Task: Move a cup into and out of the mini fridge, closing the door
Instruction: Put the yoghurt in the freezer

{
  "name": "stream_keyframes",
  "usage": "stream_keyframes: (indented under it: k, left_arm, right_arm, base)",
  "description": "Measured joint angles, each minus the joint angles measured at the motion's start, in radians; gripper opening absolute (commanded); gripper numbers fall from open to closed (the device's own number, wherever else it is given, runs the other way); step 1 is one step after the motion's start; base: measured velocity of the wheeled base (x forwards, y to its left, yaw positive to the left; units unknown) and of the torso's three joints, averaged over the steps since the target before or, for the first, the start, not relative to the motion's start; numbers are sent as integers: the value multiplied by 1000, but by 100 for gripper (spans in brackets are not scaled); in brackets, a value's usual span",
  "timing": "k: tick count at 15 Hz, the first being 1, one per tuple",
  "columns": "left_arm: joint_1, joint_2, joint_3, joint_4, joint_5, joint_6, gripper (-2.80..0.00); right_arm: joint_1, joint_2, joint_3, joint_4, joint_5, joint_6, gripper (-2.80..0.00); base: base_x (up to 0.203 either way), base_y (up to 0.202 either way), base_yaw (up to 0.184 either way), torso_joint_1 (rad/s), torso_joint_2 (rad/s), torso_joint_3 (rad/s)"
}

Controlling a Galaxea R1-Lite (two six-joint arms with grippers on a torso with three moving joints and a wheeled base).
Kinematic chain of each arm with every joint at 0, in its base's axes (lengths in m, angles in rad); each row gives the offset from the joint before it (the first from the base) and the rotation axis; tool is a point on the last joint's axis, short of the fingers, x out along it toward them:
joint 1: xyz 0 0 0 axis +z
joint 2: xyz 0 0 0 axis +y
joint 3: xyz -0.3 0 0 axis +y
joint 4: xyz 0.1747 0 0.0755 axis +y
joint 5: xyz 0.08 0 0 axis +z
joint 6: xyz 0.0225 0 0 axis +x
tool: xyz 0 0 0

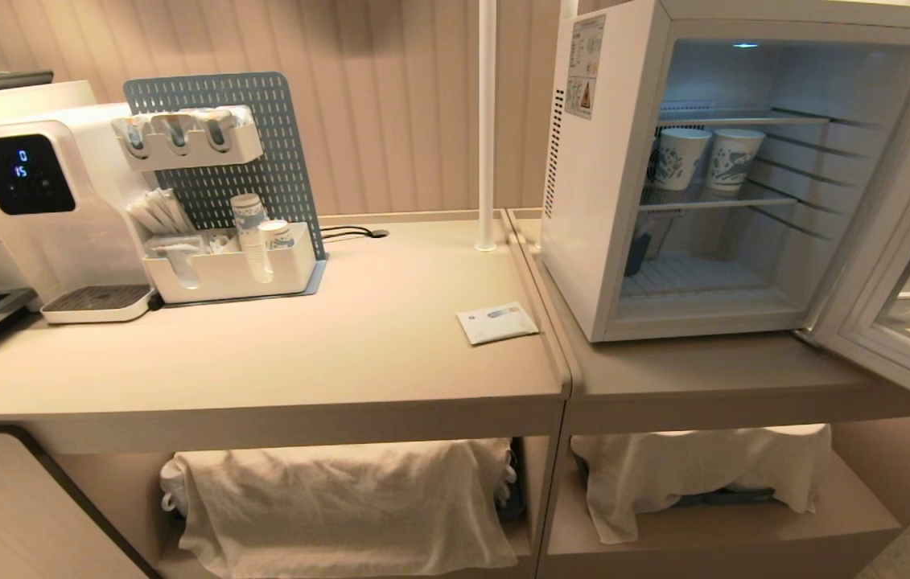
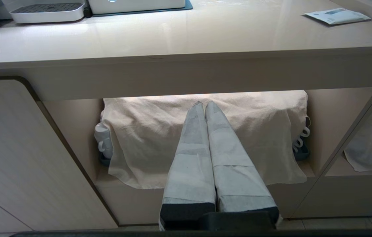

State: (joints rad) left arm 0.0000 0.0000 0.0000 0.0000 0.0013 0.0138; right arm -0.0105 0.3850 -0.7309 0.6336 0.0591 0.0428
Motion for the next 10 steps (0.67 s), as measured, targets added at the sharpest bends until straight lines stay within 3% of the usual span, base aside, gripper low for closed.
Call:
stream_keyframes:
  k: [6, 10]
  left_arm:
    - [0, 0, 0, 0, 0, 0, -280]
    - [0, 0, 0, 0, 0, 0, -280]
  right_arm:
    - [-2, 412, -127, -76, 18, 66, -280]
    - [-2, 646, -134, -229, 58, 70, -280]
  base:
    - [0, 0, 0, 0, 0, 0]
    - [0, 0, 0, 0, 0, 0]
